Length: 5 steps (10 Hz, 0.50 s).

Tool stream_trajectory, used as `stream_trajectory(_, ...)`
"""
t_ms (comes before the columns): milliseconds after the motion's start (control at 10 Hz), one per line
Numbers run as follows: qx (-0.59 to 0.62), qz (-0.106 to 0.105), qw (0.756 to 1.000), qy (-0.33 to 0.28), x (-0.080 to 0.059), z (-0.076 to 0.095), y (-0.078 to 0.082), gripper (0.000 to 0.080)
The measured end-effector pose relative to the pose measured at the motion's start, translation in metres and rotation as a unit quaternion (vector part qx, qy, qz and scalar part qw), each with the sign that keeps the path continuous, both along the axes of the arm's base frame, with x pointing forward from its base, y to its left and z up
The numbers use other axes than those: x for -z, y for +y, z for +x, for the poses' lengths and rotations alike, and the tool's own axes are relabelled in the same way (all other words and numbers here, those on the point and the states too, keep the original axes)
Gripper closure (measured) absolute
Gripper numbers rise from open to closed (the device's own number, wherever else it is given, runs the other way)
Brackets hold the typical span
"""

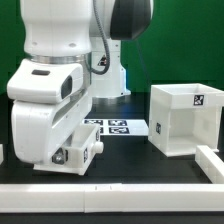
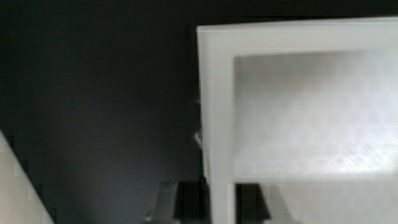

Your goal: Assemble drawer

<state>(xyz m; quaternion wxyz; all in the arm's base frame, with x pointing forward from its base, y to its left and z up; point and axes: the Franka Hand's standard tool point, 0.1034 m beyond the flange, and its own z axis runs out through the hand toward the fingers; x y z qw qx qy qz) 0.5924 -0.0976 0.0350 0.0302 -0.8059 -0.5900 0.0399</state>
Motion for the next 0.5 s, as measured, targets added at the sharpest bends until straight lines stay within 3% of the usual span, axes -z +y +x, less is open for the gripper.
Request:
stream_trajectory(300, 0.0, 0.0, 1.0, 0.002, 0.002, -0.001, 0.0, 0.0764)
stream_trajectory(500, -0.015, 0.004, 1.0, 0.006, 0.01, 0.015, -0.008, 0.0764)
